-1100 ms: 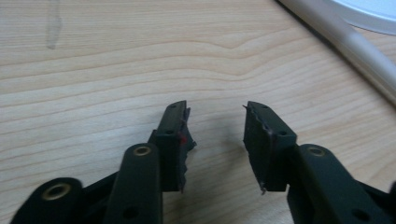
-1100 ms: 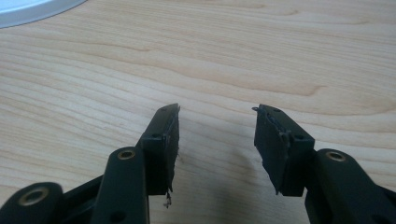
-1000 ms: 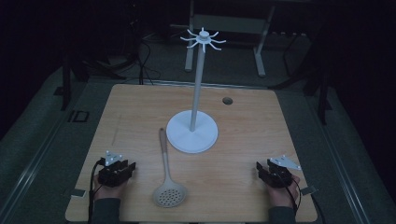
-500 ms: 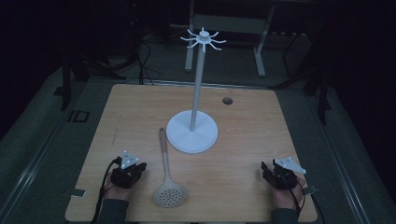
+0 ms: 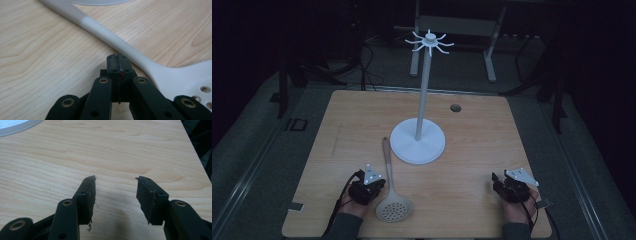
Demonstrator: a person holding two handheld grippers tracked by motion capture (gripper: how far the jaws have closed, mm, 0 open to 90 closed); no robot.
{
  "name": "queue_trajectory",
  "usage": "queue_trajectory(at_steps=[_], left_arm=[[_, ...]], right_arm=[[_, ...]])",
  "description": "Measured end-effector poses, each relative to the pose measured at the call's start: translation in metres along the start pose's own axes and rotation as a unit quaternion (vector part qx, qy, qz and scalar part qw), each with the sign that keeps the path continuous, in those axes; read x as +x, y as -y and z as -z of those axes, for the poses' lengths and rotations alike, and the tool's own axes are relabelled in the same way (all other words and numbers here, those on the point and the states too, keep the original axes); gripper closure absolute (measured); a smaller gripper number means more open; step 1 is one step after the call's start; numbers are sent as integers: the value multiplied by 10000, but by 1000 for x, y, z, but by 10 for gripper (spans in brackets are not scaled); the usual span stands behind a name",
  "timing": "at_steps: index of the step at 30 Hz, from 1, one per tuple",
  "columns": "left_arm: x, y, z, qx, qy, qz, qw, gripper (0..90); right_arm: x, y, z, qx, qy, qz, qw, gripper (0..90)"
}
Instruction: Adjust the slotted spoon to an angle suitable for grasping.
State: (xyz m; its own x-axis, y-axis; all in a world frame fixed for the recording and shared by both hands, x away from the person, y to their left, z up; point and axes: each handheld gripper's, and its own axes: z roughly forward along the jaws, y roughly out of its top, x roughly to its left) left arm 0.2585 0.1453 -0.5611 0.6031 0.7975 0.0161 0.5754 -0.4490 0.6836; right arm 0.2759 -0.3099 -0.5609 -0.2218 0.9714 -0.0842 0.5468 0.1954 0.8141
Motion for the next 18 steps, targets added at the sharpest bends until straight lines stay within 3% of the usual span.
queue_trajectory(at_steps=[10, 18], left_arm=[[-9, -6, -2, 35, 275, -41, 9996, 900], [-34, -14, -5, -22, 537, -360, 9979, 900]], right_arm=[[-1, 2, 1, 1, 27, -12, 10000, 492], [0, 1, 1, -12, 22, -8, 10000, 492]])
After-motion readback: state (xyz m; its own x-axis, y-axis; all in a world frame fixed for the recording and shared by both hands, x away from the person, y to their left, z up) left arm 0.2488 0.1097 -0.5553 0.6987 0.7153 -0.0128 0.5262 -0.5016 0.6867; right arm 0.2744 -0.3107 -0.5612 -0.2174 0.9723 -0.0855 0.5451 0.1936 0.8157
